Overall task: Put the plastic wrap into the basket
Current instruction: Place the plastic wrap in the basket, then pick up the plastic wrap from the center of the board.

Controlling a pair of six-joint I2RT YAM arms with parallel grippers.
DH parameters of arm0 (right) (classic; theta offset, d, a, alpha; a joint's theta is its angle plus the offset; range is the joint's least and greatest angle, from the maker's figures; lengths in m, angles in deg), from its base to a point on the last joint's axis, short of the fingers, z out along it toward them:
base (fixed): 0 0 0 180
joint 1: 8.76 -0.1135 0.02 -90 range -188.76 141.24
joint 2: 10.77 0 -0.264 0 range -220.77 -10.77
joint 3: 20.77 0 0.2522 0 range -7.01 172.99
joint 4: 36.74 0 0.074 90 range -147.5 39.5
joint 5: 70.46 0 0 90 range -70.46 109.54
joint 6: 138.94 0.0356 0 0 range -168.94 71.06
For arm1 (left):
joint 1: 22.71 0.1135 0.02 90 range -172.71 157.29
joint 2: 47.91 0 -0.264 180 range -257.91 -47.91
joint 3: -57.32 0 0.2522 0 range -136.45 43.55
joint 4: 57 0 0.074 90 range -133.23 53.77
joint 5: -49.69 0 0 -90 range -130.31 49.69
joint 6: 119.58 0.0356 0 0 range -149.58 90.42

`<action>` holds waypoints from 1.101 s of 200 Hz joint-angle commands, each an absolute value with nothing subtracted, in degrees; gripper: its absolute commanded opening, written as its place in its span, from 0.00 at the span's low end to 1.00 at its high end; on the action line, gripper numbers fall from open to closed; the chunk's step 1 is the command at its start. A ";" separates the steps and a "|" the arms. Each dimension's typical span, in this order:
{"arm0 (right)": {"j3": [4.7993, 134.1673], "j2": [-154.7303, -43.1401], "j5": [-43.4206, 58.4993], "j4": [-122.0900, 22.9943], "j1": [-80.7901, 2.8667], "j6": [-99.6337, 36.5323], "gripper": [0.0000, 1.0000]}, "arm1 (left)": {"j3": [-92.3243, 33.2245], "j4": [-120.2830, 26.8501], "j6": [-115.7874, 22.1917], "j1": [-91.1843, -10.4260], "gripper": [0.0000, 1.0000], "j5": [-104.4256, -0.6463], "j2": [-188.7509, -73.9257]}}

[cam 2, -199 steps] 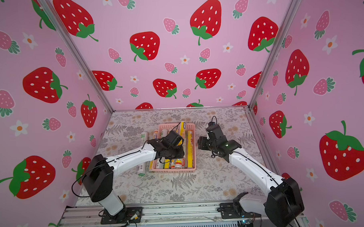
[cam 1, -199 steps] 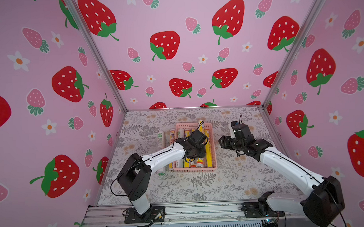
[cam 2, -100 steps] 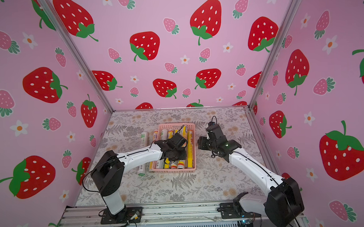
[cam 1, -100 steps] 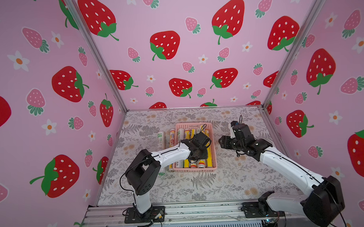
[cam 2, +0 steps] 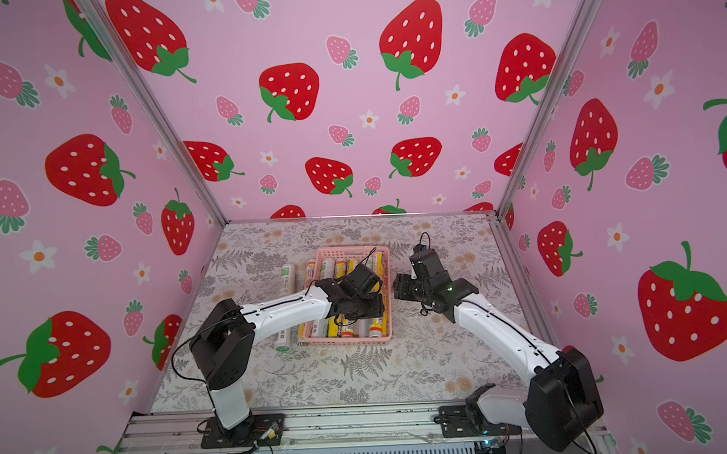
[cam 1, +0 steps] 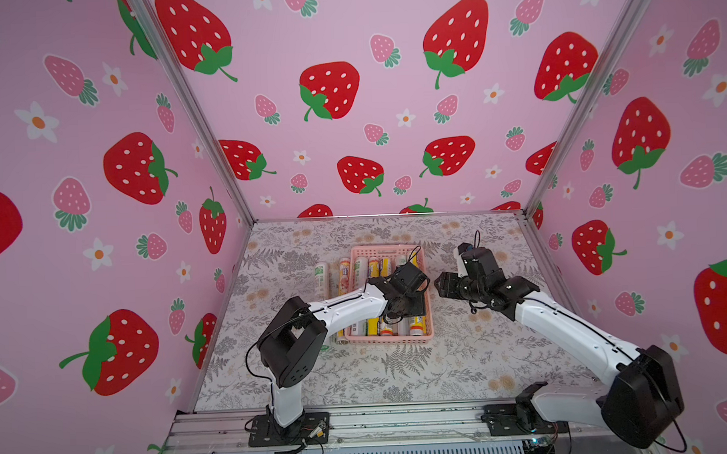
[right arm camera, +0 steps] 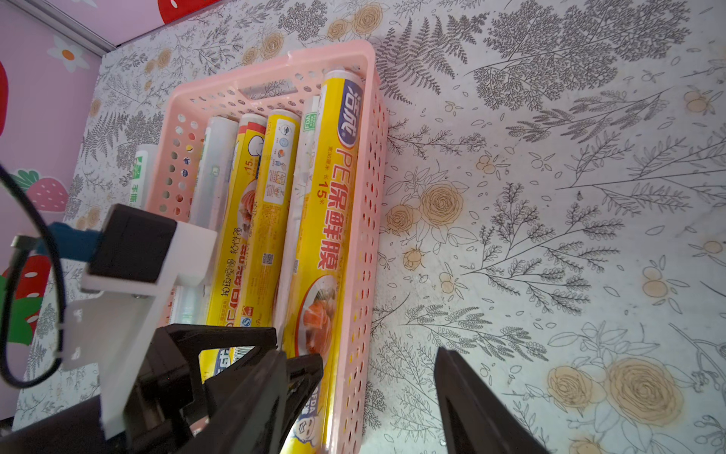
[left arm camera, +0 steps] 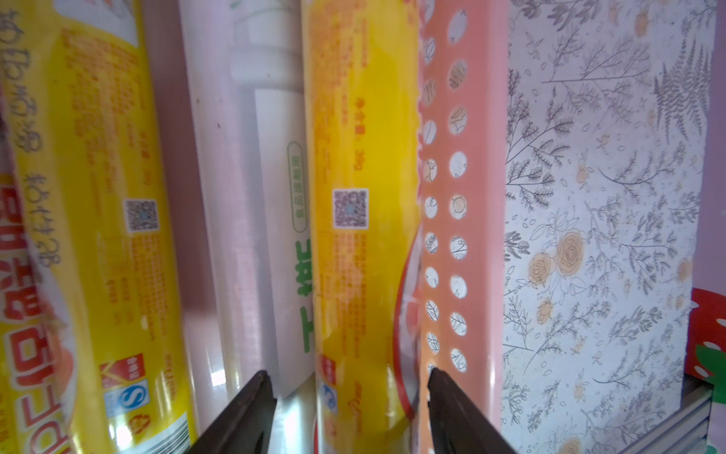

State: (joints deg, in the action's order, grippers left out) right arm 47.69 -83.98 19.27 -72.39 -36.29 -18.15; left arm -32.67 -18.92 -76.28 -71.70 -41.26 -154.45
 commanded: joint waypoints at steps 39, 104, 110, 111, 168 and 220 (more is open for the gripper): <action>50.38 -86.07 16.62 -71.15 -36.01 -18.79 0.64 | -33.29 -9.74 -73.29 -71.67 0.71 -34.32 -147.13; 50.39 -86.27 15.12 -70.36 -36.00 -17.91 0.64 | -25.71 -0.34 -70.76 -65.15 0.71 -23.68 -134.57; 50.39 -86.27 15.14 -70.32 -36.00 -17.87 0.64 | -24.32 -0.26 -70.65 -63.88 0.71 -23.62 -133.50; 50.39 -86.27 15.14 -70.30 -36.00 -17.84 0.64 | -24.09 -0.26 -70.64 -63.68 0.70 -23.57 -133.29; 49.60 -86.27 15.63 -70.36 -36.01 -17.16 0.64 | -10.43 -2.16 -70.38 -49.77 0.66 -25.64 -124.51; 50.03 -87.98 14.62 -69.97 -36.01 -16.60 0.64 | -5.56 -3.16 -68.65 -43.21 0.66 -26.72 -122.26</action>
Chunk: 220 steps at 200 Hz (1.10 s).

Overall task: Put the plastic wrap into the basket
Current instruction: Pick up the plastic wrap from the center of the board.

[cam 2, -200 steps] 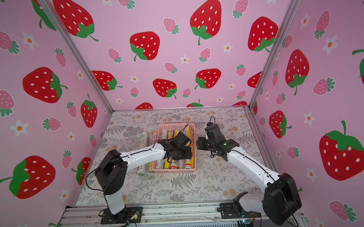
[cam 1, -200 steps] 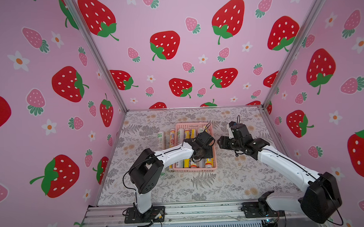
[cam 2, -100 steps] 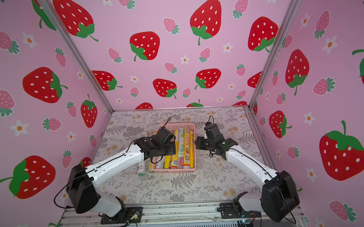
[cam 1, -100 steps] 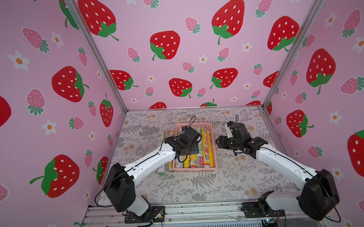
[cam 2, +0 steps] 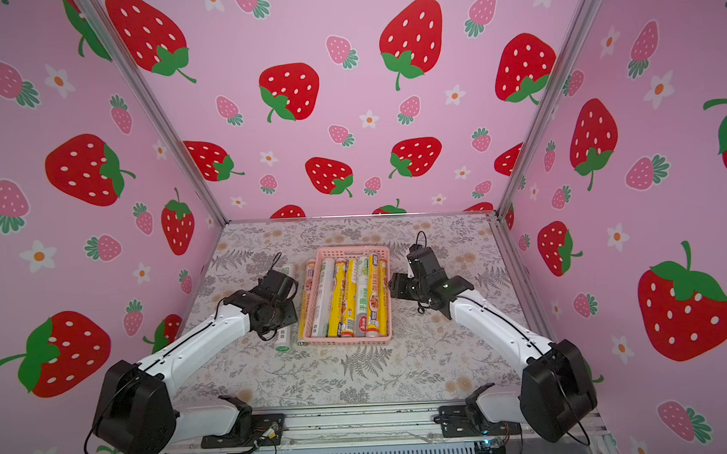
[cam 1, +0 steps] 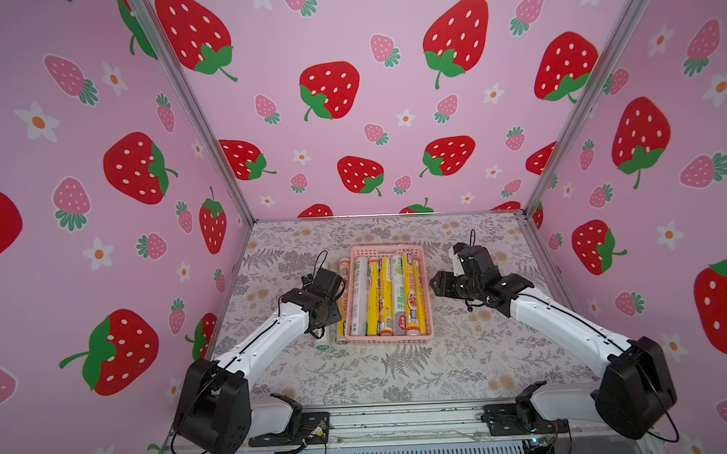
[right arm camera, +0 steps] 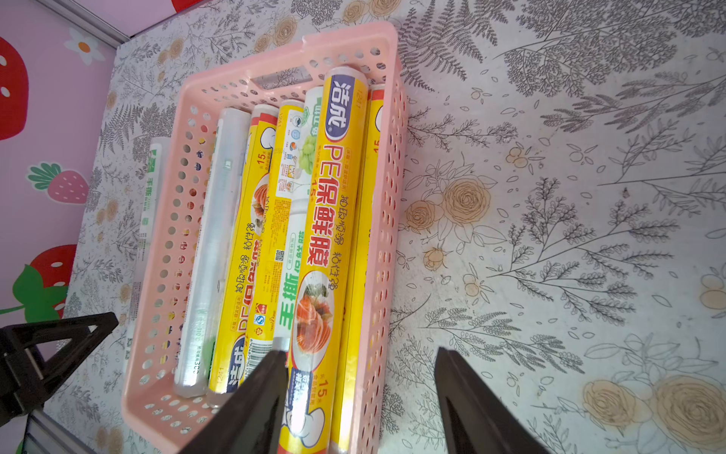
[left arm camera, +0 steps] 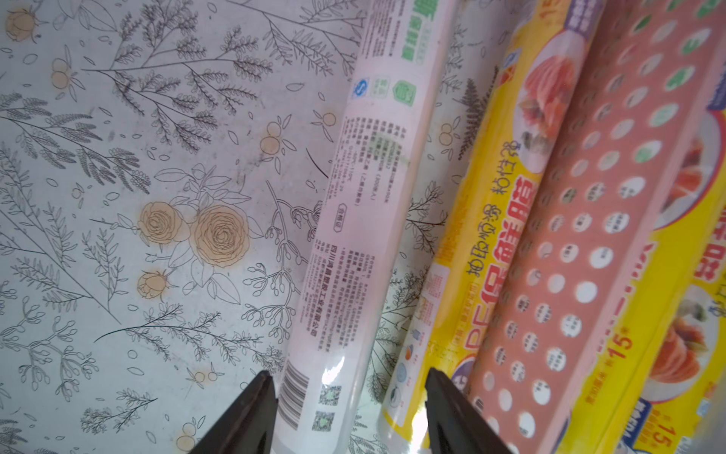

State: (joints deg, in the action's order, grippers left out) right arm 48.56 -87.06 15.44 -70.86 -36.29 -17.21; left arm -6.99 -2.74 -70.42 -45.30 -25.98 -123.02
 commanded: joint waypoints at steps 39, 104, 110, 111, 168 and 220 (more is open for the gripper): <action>50.12 -88.63 14.57 -69.74 -36.02 -16.50 0.64 | -3.38 -6.22 -67.33 -39.48 0.65 -29.51 -123.17; 50.21 -89.28 15.24 -70.03 -36.08 -16.59 0.64 | -3.89 -10.53 -65.97 -37.82 0.65 -33.02 -129.69; 50.21 -89.37 15.32 -70.05 -36.03 -16.59 0.64 | -3.86 -10.70 -65.88 -37.82 0.65 -33.18 -130.24; 50.21 -89.40 15.32 -70.08 -36.06 -16.59 0.64 | -3.85 -10.80 -65.88 -37.82 0.65 -33.14 -130.38; 50.65 -90.48 15.63 -70.32 -36.09 -16.90 0.64 | -2.79 -13.69 -66.57 -37.61 0.62 -33.63 -134.62; 51.60 -90.96 17.34 -71.57 -36.03 -18.04 0.64 | -2.79 -14.58 -66.68 -37.55 0.57 -33.45 -138.00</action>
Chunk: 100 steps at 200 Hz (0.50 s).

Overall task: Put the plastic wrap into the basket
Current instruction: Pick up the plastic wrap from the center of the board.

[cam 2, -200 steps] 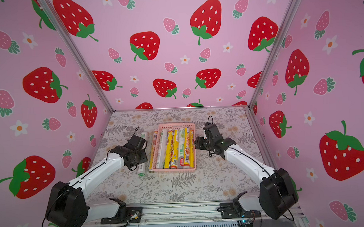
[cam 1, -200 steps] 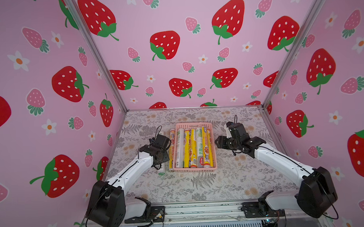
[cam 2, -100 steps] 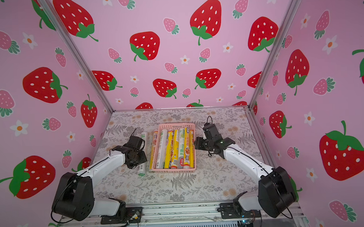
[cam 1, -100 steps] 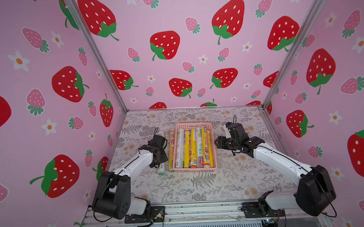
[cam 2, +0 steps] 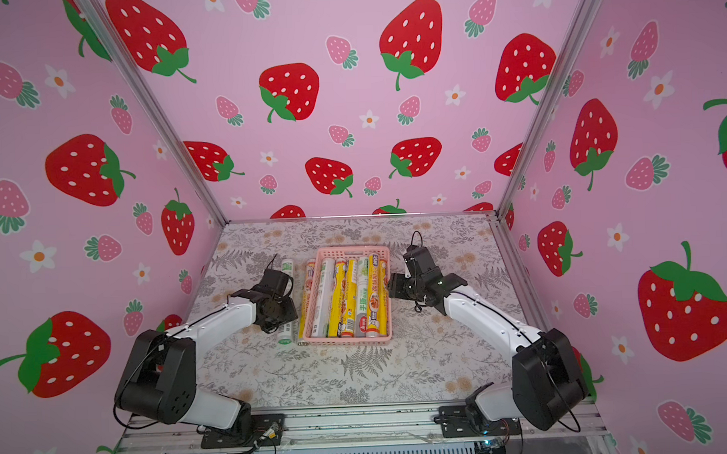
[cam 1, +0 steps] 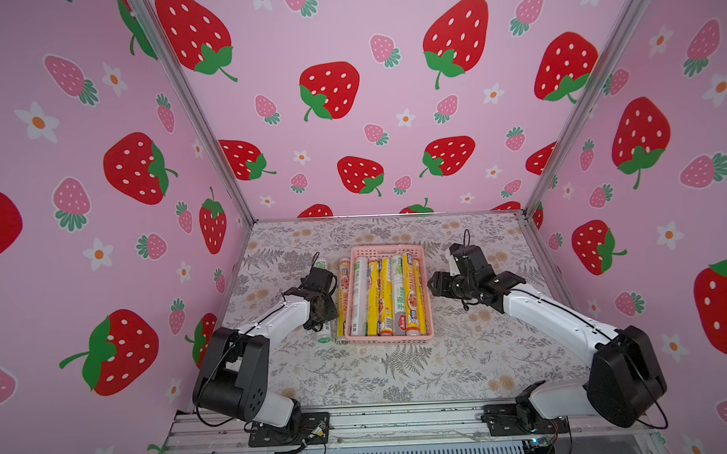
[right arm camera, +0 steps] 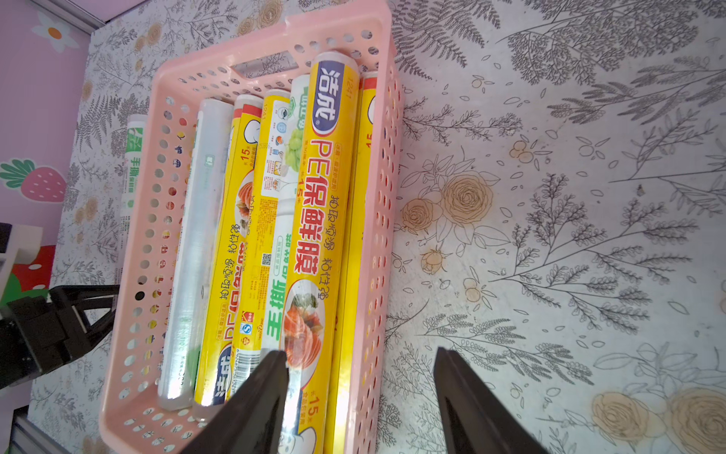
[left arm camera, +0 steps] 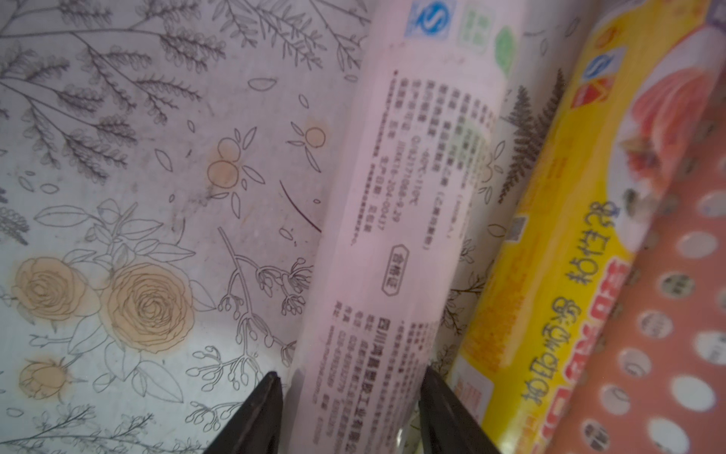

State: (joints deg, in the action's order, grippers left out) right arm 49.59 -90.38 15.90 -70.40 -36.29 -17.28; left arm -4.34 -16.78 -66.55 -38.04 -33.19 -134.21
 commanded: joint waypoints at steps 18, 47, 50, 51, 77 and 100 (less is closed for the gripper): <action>51.97 -91.13 17.57 -71.84 -36.07 -18.17 0.64 | -2.71 -14.41 -66.76 -37.51 0.57 -33.53 -138.35; 52.49 -91.37 17.77 -72.29 -36.08 -18.26 0.64 | -3.04 -12.65 -66.42 -37.56 0.65 -33.26 -138.03; 52.49 -91.40 17.86 -72.25 -36.04 -18.26 0.64 | -3.01 -12.46 -66.34 -37.50 0.66 -33.15 -137.96; 52.45 -91.43 17.86 -72.23 -36.02 -18.26 0.64 | -3.02 -12.42 -66.33 -37.53 0.67 -33.17 -137.89; 52.91 -91.36 18.06 -72.47 -36.09 -18.17 0.64 | -3.44 -10.80 -65.96 -37.48 0.73 -32.02 -137.05; 52.96 -90.81 18.14 -72.47 -36.07 -18.26 0.64 | -2.56 -11.50 -65.88 -37.54 0.72 -31.71 -135.92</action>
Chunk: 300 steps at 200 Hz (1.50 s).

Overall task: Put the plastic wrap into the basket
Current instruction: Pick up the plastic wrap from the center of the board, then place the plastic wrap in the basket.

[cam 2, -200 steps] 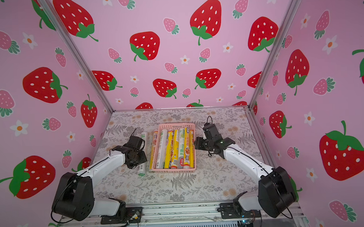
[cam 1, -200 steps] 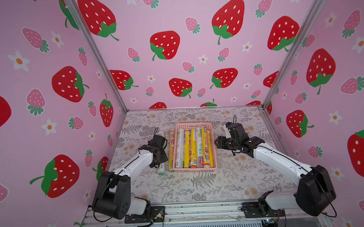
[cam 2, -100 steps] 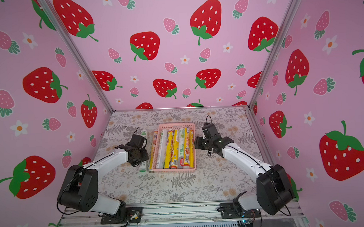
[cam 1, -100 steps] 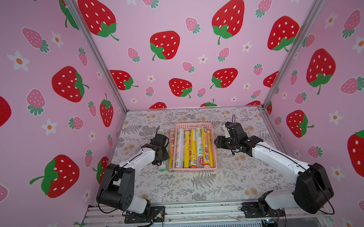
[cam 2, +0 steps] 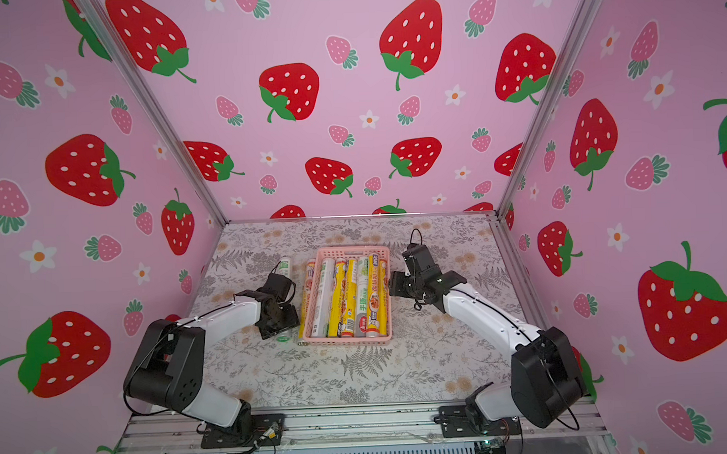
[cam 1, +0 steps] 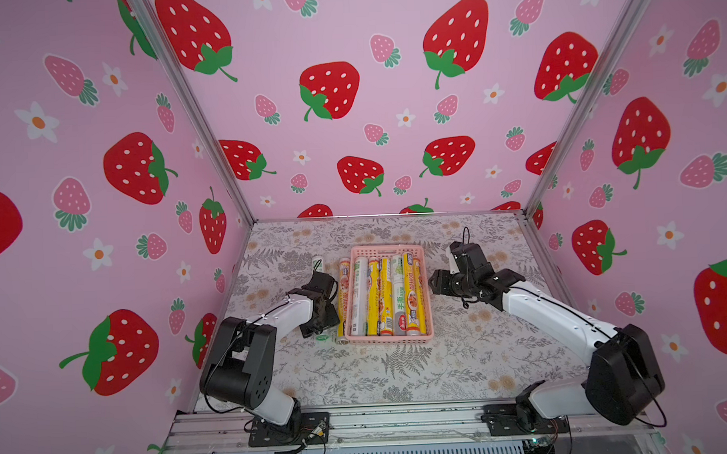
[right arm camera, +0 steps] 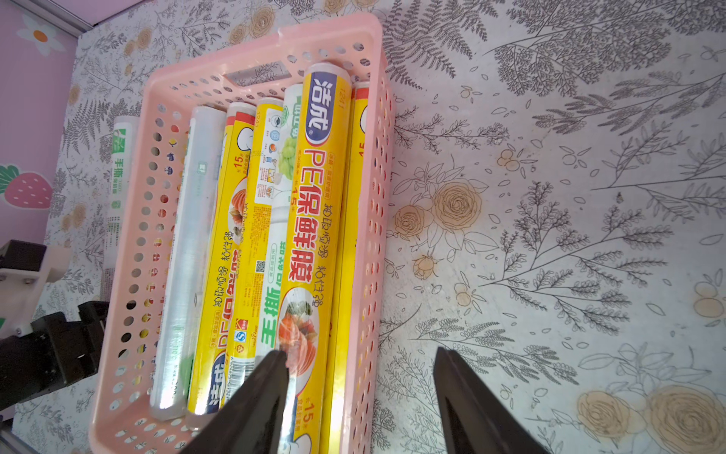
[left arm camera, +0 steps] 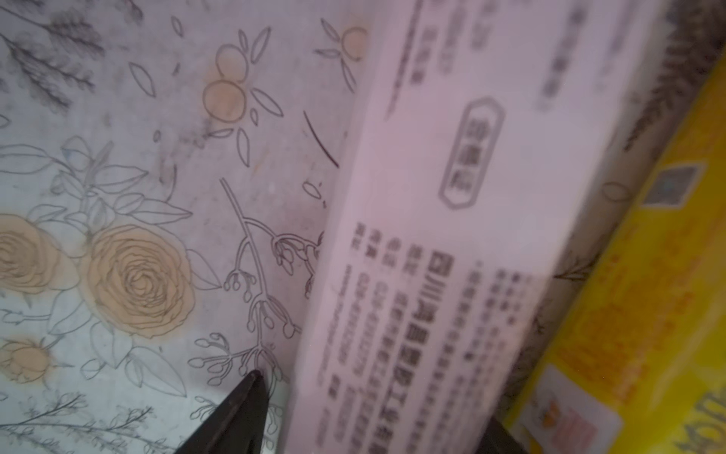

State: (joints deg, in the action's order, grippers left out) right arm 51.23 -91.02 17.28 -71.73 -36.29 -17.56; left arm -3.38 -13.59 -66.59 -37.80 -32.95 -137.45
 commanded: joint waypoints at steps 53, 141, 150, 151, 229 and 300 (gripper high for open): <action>53.11 -90.77 18.57 -72.71 -36.06 -17.65 0.64 | -1.69 -12.92 -65.81 -36.84 0.49 -31.96 -136.62; 55.96 -89.97 17.96 -72.82 -36.01 -16.24 0.63 | -8.52 -0.64 -65.78 -38.56 0.43 -31.74 -120.12; 56.20 -89.49 17.27 -72.79 -36.09 -15.45 0.63 | -10.05 1.10 -66.66 -39.96 0.44 -30.72 -119.10; 56.24 -89.42 17.18 -72.85 -36.05 -15.36 0.63 | -10.27 1.30 -66.75 -40.17 0.44 -30.68 -119.01; 55.54 -84.55 18.20 -75.16 -36.09 -15.52 0.64 | -17.28 0.99 -74.91 -58.40 0.44 -30.83 -118.77; 50.94 -81.88 18.89 -73.65 -36.07 -15.58 0.64 | -19.41 -5.64 -77.41 -69.00 0.44 -30.29 -126.65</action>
State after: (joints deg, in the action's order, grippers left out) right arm 53.48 -84.07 18.08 -74.16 -36.31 -15.72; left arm -15.03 -0.23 -77.15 -67.55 -32.27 -124.81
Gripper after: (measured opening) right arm 0.638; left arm 0.556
